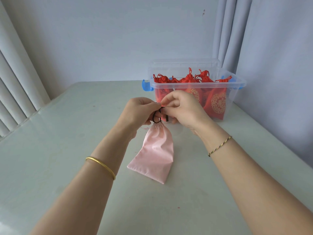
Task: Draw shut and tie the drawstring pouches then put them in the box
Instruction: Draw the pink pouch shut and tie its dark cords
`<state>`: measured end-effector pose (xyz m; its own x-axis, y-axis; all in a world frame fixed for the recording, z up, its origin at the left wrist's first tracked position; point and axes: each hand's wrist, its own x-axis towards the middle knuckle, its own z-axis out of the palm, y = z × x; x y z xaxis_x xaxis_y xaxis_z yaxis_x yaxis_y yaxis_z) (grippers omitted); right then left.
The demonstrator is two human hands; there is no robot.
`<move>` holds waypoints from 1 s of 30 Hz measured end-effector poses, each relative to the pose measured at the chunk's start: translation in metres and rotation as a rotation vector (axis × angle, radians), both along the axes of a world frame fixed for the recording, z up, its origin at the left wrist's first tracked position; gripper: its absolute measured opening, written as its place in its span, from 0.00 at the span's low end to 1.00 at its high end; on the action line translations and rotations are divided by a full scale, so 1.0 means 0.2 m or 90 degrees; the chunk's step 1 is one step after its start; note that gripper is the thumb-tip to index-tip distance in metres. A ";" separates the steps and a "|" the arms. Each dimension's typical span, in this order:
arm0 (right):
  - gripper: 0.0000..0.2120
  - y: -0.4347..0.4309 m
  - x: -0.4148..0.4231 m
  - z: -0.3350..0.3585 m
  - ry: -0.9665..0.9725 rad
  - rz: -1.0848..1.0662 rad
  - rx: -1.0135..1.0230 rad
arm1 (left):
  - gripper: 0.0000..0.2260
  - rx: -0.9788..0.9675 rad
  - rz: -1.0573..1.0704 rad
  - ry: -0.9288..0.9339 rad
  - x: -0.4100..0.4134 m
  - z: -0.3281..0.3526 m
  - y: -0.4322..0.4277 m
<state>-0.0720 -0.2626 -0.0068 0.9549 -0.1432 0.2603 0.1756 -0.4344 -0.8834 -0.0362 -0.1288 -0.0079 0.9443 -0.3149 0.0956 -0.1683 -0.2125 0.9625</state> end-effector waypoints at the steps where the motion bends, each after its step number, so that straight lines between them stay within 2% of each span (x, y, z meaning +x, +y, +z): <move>1: 0.07 0.00 0.00 0.00 -0.002 -0.004 0.013 | 0.09 0.001 -0.001 -0.001 0.00 0.00 0.00; 5: 0.10 -0.01 0.01 -0.02 -0.010 -0.022 0.037 | 0.07 -0.005 0.013 -0.007 0.00 -0.01 -0.01; 9: 0.14 -0.01 0.00 -0.01 0.032 -0.018 0.054 | 0.06 -0.009 0.038 -0.011 0.01 -0.02 0.00; 14: 0.14 -0.01 0.01 0.00 0.068 -0.010 0.196 | 0.06 -0.007 0.034 -0.025 0.01 -0.02 0.00; 19: 0.13 0.00 0.01 0.01 0.113 -0.012 0.248 | 0.07 0.002 0.022 -0.041 0.00 -0.02 -0.01; 24: 0.09 0.00 -0.01 0.02 0.125 -0.002 0.172 | 0.09 0.000 0.016 -0.040 0.01 -0.02 -0.01; 30: 0.14 0.00 0.01 0.00 0.083 0.027 0.158 | 0.08 0.004 0.010 -0.042 0.00 -0.02 -0.01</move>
